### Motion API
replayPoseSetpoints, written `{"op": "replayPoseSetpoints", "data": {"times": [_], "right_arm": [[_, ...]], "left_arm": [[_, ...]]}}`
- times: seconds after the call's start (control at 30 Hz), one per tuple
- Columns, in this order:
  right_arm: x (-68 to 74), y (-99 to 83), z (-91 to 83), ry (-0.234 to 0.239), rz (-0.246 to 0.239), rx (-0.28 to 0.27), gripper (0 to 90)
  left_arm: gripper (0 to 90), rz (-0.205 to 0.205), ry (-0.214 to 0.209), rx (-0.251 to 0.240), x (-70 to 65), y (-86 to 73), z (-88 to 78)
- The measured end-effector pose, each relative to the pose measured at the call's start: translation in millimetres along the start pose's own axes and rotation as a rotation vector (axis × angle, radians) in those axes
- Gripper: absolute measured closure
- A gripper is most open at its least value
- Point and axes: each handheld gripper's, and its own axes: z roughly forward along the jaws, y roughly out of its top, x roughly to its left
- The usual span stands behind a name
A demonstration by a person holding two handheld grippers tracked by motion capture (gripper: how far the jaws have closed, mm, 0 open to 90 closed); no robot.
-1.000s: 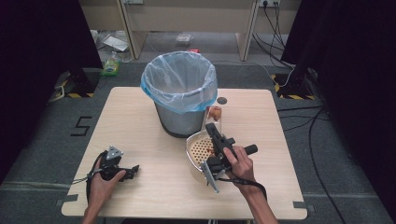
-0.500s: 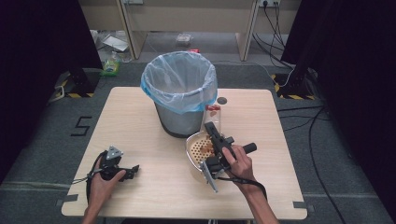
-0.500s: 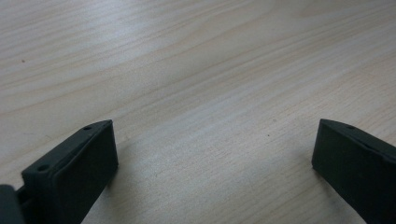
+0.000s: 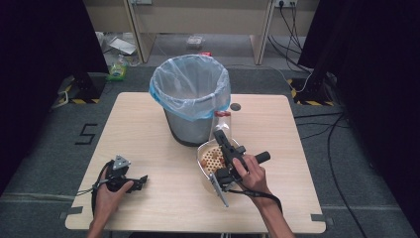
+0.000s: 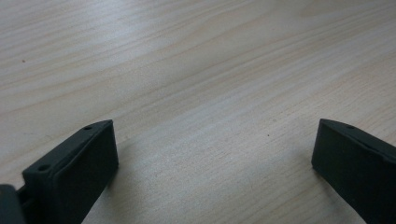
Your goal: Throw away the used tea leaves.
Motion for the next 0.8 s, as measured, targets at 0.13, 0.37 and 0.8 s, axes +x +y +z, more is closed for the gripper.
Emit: {"op": "replayPoseSetpoints", "data": {"times": [0.13,0.37,0.8], "right_arm": [[-0.5,-0.9,1.9,0.013,0.048,0.011,88.5],[-14.1,-18.8,8.3,0.104,0.401,0.067,88.4],[-28.3,-67.4,19.7,0.223,0.888,0.204,88.3]], "left_arm": [[0.0,0.001,0.001,0.001,-0.1,-0.1,-0.1],[0.0,0.0,0.0,0.001,0.0,0.0,-0.1],[0.0,-0.002,0.002,0.0,-0.3,-0.1,-0.1]]}}
